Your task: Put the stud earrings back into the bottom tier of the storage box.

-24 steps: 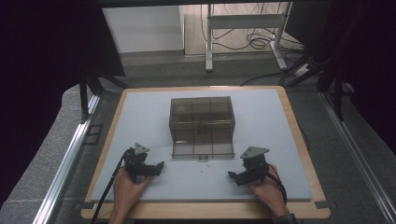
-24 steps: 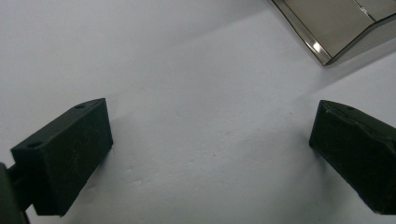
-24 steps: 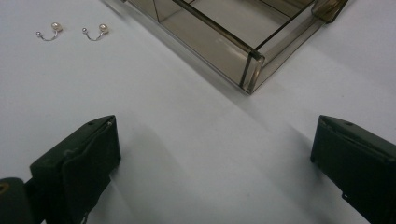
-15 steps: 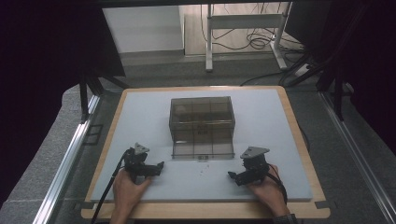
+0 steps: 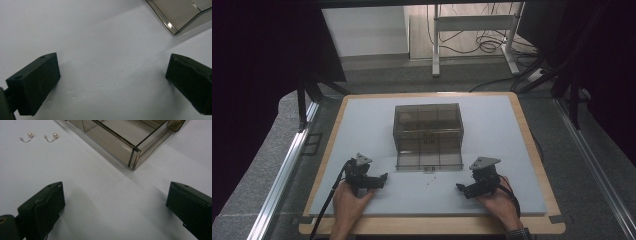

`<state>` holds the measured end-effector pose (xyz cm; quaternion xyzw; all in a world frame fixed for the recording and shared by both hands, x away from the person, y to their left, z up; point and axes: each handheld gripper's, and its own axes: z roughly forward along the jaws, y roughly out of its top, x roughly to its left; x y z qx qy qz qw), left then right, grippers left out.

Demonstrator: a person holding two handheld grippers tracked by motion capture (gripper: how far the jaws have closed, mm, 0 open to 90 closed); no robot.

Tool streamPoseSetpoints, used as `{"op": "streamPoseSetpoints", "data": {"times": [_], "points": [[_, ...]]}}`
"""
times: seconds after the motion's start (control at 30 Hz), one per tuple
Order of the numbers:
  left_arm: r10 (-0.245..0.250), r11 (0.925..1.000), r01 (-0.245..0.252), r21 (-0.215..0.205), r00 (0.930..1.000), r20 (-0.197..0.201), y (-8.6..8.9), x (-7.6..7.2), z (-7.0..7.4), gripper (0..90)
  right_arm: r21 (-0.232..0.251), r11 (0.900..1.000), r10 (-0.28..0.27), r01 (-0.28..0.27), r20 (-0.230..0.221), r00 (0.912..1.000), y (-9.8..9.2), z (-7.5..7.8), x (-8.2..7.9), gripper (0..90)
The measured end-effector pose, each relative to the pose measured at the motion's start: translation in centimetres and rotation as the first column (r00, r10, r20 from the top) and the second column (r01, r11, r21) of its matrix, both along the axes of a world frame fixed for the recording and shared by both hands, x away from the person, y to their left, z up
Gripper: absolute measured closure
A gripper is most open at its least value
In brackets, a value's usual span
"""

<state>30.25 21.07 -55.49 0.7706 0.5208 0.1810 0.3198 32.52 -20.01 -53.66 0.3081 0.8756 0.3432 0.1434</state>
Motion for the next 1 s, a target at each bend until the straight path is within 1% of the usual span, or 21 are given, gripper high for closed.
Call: {"op": "streamPoseSetpoints", "data": {"times": [0.13, 0.23, 0.4, 0.47, 0.5, 0.57, 0.6, 0.63, 0.67, 0.7, 0.77, 0.87, 1.0], "points": [[-0.002, 1.0000, 0.002, 0.001, 1.0000, -0.002, 0.0, 0.0, 0.0, 0.0, -0.002, 1.000, -0.003, 0.003, -0.002, 1.0000, 0.1, 0.0, 0.0, 1.7], [-0.001, 1.0000, 0.001, 0.001, 1.0000, 0.000, 0.0, 0.0, 0.0, 0.0, -0.017, 1.000, -0.008, 0.008, -0.011, 0.9999, 0.2, 0.2, 0.0, 2.5], [-0.001, 1.0000, 0.001, 0.001, 1.0000, 0.000, 0.0, 0.0, 0.0, 0.0, -0.057, 0.998, -0.023, 0.020, -0.043, 0.9988, 0.6, 0.8, 0.0, 5.2], [-0.001, 1.0000, 0.001, 0.001, 1.0000, 0.000, 0.0, 0.0, 0.0, 0.0, -0.065, 0.998, -0.027, 0.023, -0.062, 0.9977, 0.7, 1.0, 0.0, 6.3], [-0.001, 1.0000, 0.001, 0.001, 1.0000, 0.000, 0.0, 0.0, 0.0, 0.0, -0.069, 0.997, -0.019, 0.014, -0.071, 0.9973, 0.7, 1.2, 0.0, 7.7], [0.000, 1.0000, 0.000, -0.002, 1.0000, 0.001, 0.0, 0.0, 0.0, 0.0, -0.071, 0.997, -0.018, 0.013, -0.072, 0.9972, 0.7, 1.3, 0.0, 8.4], [-0.001, 1.0000, 0.001, 0.001, 1.0000, 0.000, 0.0, 0.0, 0.0, 0.0, -0.070, 0.997, -0.019, 0.013, -0.083, 0.9963, 0.7, 1.5, 0.0, 9.6], [-0.001, 1.0000, 0.001, 0.001, 1.0000, 0.000, 0.0, 0.0, 0.0, 0.0, -0.073, 0.997, -0.001, -0.006, -0.095, 0.9955, 0.7, 1.8, 0.0, 12.4], [-0.001, 1.0000, 0.001, 0.001, 1.0000, 0.000, 0.0, 0.0, 0.0, 0.0, -0.080, 0.997, 0.007, -0.015, -0.093, 0.9957, 0.8, 1.9, 0.0, 13.7], [0.000, 1.0000, 0.000, 0.000, 1.0000, 0.001, 0.0, 0.0, 0.0, 0.0, -0.080, 0.997, 0.007, -0.015, -0.093, 0.9957, 0.8, 1.9, 0.0, 13.7], [0.000, 1.0000, 0.000, -0.002, 1.0000, 0.001, 0.0, 0.0, 0.0, 0.0, -0.086, 0.996, 0.023, -0.032, -0.107, 0.9940, 1.0, 2.1, 0.0, 16.7], [-0.002, 1.0000, 0.002, 0.001, 1.0000, 0.000, 0.0, 0.0, 0.0, 0.0, -0.082, 0.995, 0.044, -0.053, -0.116, 0.9923, 1.4, 2.3, 0.0, 21.1], [-0.001, 1.0000, 0.001, 0.001, 1.0000, 0.000, 0.0, 0.0, 0.0, 0.0, -0.092, 0.992, 0.073, -0.086, -0.141, 0.9874, 2.0, 2.6, 0.0, 28.4]]}}
